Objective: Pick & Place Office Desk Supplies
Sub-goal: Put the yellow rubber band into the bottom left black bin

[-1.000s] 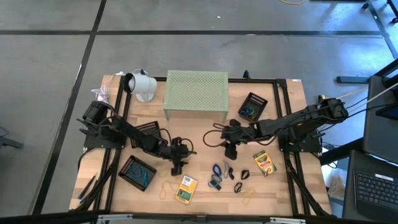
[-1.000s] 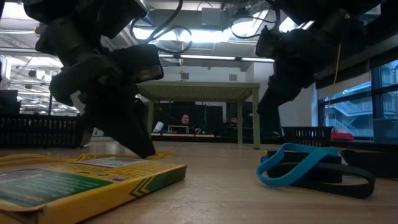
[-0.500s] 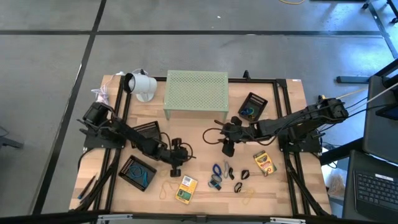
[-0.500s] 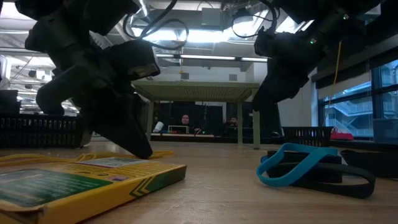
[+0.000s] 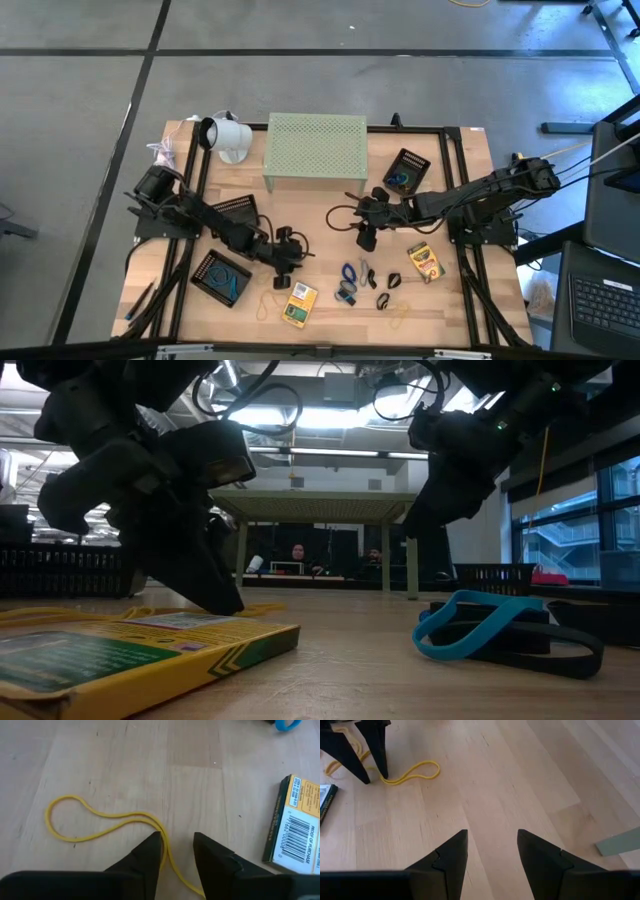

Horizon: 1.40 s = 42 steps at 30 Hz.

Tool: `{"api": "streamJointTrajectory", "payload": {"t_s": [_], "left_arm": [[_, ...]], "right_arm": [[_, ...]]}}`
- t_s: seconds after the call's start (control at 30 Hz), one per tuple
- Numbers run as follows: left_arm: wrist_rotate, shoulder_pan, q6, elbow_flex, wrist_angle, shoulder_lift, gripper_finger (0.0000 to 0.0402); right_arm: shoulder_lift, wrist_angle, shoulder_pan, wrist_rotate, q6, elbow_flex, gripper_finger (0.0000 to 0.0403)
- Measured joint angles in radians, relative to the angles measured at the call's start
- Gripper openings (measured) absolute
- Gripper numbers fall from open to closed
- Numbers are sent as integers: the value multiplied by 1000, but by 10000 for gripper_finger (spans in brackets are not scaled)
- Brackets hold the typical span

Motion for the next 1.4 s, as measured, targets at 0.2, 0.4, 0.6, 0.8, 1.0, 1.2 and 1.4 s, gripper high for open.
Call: {"api": "streamJointTrajectory", "payload": {"t_s": [0.2,0.4,0.6,0.8,1.0,1.2,1.4], "left_arm": [[-32,0,-3,1,-1,19,68],[-37,2,-23,1,9,21,8],[-21,4,-21,-6,107,25,12],[-33,6,-16,-3,114,25,13],[-55,5,-14,-3,116,16,3],[-89,8,14,-7,105,-44,2],[-146,6,61,-5,114,-146,1]], "right_arm": [[0,0,0,0,0,0,176],[0,0,0,0,0,0,176],[0,0,0,0,0,0,176],[0,0,0,0,0,0,176],[0,0,0,0,0,0,176],[0,0,0,0,0,0,176],[0,0,0,0,0,0,176]]}}
